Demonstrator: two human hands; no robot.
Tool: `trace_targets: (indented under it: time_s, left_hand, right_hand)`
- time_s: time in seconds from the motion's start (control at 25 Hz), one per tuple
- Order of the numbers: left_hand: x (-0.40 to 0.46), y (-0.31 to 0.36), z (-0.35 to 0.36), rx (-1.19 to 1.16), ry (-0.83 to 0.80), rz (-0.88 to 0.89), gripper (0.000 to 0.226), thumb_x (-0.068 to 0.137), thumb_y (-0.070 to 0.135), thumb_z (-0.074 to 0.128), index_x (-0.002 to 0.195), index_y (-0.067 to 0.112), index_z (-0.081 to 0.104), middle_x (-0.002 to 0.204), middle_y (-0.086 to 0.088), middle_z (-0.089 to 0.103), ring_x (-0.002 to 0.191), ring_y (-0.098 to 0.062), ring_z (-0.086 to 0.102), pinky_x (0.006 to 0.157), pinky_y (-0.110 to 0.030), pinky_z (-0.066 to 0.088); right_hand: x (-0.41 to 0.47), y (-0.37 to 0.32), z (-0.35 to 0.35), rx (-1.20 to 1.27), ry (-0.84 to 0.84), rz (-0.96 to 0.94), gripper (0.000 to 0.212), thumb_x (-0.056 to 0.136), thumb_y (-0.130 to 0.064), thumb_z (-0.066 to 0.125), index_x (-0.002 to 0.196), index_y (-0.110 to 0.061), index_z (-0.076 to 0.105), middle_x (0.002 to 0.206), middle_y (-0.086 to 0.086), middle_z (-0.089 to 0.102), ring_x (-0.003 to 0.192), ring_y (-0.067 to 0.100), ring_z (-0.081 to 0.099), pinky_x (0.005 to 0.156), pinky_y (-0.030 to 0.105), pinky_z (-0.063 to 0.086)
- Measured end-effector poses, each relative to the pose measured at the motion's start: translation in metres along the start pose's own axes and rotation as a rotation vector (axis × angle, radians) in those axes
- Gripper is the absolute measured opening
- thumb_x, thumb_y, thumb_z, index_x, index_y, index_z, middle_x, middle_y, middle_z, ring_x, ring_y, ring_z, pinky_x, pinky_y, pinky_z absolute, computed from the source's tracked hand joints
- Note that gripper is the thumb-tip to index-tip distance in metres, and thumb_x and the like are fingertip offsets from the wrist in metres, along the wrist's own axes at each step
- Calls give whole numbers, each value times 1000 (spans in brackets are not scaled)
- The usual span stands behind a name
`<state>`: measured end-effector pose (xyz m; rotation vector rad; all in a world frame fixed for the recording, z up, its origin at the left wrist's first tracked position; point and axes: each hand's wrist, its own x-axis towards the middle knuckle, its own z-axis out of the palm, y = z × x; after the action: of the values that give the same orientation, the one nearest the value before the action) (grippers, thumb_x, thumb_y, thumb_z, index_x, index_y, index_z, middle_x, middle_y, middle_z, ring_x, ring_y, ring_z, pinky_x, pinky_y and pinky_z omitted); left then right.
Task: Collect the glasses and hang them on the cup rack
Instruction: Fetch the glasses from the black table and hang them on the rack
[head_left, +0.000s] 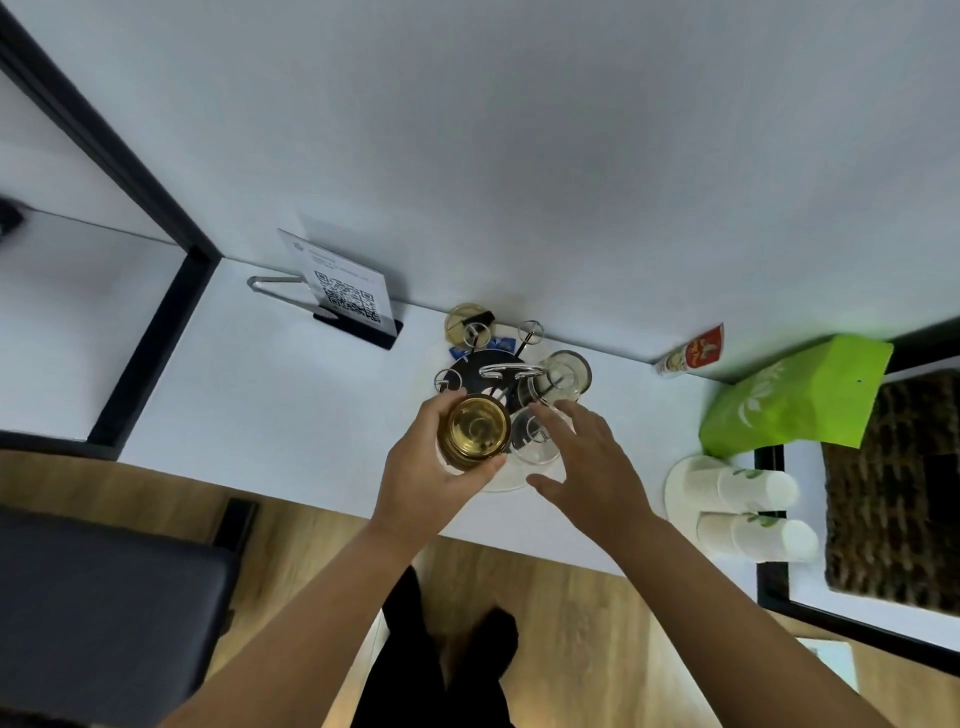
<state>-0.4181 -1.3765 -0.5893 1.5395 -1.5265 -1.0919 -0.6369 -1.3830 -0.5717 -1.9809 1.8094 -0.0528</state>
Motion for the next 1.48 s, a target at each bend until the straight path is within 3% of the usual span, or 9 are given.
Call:
trace_targets:
  time_s: [0.44,0.64,0.92,1.12,1.32,1.48]
  left_hand:
    - [14,-29,12,36,-41,2,83,75,54,87,144,40,42,136,20,58,131,-3,52,99,-12,48]
    - [13,-43,21,105,-18,77,84,77,46,87,147,27,45,149,7,54,141,-9,47,108,-20,46]
    - [11,-64,26,151,-20,40,83,80,56,82,147,23,47,142,8,58,134,-7,50,105,-15,44]
    - [19,-74,27,165,-58,16,83,80,60,76,149,29,42,145,10,56,136,-3,46,104,-12,42]
    - [26,-81,20,216,-77,28,82,82,58,77,150,33,39,147,11,54,133,17,37,101,-4,38]
    - [31,-90,13,244,-85,26,82,83,56,79,151,33,39,148,13,54,133,20,35,101,-4,38]
  right_hand:
    - [17,-4,12,-16,-7,-11,88,81,-32,90,157,-25,45,154,8,52,141,32,47,104,48,52]
    - [19,-6,13,-2,-9,-3,77,83,-28,87,152,-21,53,154,7,53,142,32,45,105,46,52]
    - [21,-6,13,1,-29,-13,75,86,-32,85,153,-20,52,155,6,50,144,29,43,106,44,51]
    - [22,-8,16,12,-45,1,76,88,-34,83,155,-22,49,158,5,49,146,29,43,107,43,51]
    - [20,-10,19,1,-55,-2,76,90,-41,81,156,-24,47,158,3,48,145,26,42,102,41,54]
    - [17,-19,26,5,-41,4,77,90,-42,81,156,-22,48,154,3,50,143,25,44,98,41,56]
